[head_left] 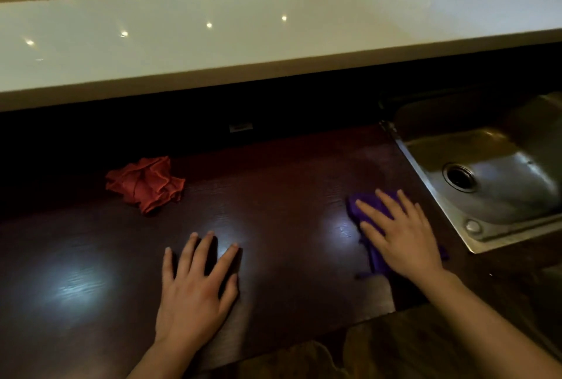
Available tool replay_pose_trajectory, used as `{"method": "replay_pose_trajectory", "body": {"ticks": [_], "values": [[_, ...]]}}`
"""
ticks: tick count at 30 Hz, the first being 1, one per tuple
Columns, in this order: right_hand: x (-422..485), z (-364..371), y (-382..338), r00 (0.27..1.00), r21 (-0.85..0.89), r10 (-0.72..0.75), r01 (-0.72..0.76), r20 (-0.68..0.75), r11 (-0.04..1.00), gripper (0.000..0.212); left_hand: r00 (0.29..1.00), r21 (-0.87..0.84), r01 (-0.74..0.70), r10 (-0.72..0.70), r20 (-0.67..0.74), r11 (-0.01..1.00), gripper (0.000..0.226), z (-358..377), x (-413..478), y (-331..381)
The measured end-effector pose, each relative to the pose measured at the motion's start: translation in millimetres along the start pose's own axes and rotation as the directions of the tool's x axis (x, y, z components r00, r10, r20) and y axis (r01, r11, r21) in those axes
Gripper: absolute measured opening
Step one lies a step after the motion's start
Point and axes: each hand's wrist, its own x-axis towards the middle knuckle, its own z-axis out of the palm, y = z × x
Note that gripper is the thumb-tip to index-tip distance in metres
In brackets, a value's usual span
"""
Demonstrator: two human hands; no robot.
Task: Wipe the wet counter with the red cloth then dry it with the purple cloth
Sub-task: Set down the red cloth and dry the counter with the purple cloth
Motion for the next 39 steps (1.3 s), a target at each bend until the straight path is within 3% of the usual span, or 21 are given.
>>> {"method": "replay_pose_trajectory", "body": {"ticks": [2, 4, 8, 11, 18, 23, 25, 27, 30, 32, 33, 35, 37, 39], "values": [[31.6, -11.9, 7.1, 0.983, 0.022, 0.185, -0.185, 0.014, 0.982, 0.052, 0.998, 0.019, 0.021, -0.021, 0.050, 1.000, 0.056, -1.0, 1.6, 8.4], [37.0, -11.6, 1.2, 0.971, 0.030, 0.238, -0.239, 0.030, 0.971, 0.051, 0.991, 0.027, 0.052, -0.055, 0.119, 0.998, 0.055, 0.3, 7.5, 24.1], [-39.2, 8.5, 2.7, 1.000, -0.026, -0.013, 0.012, -0.026, 1.000, 0.049, 0.980, -0.008, 0.143, -0.141, 0.141, 0.990, 0.060, 10.1, 36.2, 60.0], [-49.2, 2.8, 24.4, 0.987, -0.008, -0.158, 0.158, 0.027, 0.987, 0.050, 0.971, 0.014, 0.194, -0.194, 0.136, 0.981, 0.060, 18.6, 52.9, 67.2], [102.1, -1.3, 19.0, 0.980, 0.030, 0.189, -0.188, -0.056, 0.982, 0.052, 0.974, 0.024, 0.201, -0.203, 0.101, 0.979, 0.060, 24.7, 54.5, 69.4], [185.3, -7.8, -23.2, 0.972, 0.115, 0.235, -0.233, -0.007, 0.966, 0.052, 0.971, 0.016, 0.212, -0.213, 0.109, 0.977, 0.059, 25.4, 58.2, 70.5], [170.6, -7.6, -51.6, 0.990, 0.112, 0.138, -0.137, -0.005, 0.984, 0.049, 0.968, 0.014, 0.219, -0.219, 0.123, 0.976, 0.059, 24.1, 56.9, 69.6], [117.7, 1.6, -82.3, 0.994, 0.075, -0.085, 0.090, -0.065, 0.993, 0.047, 0.968, -0.007, 0.225, -0.223, 0.119, 0.974, 0.059, 22.1, 55.5, 69.4], [30.5, 17.1, -87.5, 0.900, 0.118, -0.433, 0.437, -0.058, 0.892, 0.044, 0.970, -0.074, 0.229, -0.221, 0.105, 0.971, 0.058, 18.6, 56.3, 71.1], [40.9, 14.9, -51.7, 0.864, 0.046, -0.502, 0.504, -0.044, 0.863, 0.044, 0.971, -0.089, 0.232, -0.225, 0.084, 0.969, 0.056, 20.2, 56.5, 69.9], [59.4, 12.5, -35.2, 0.891, -0.003, -0.448, 0.449, -0.075, 0.894, 0.044, 0.971, -0.087, 0.230, -0.224, 0.082, 0.969, 0.056, 21.2, 56.5, 69.2], [107.4, -5.2, -19.7, 0.986, 0.033, -0.155, 0.157, -0.062, 0.987, 0.046, 0.970, -0.077, 0.235, -0.228, 0.088, 0.969, 0.056, 20.6, 57.7, 69.3], [141.1, -10.0, -36.3, 0.994, 0.088, 0.111, -0.109, -0.016, 0.990, 0.048, 0.969, -0.069, 0.237, -0.231, 0.089, 0.969, 0.056, 21.8, 59.0, 70.0], [136.6, -3.8, -76.8, 0.991, 0.084, 0.129, -0.127, -0.021, 0.988, 0.048, 0.970, -0.064, 0.234, -0.228, 0.084, 0.970, 0.056, 21.6, 57.2, 69.8]]}}
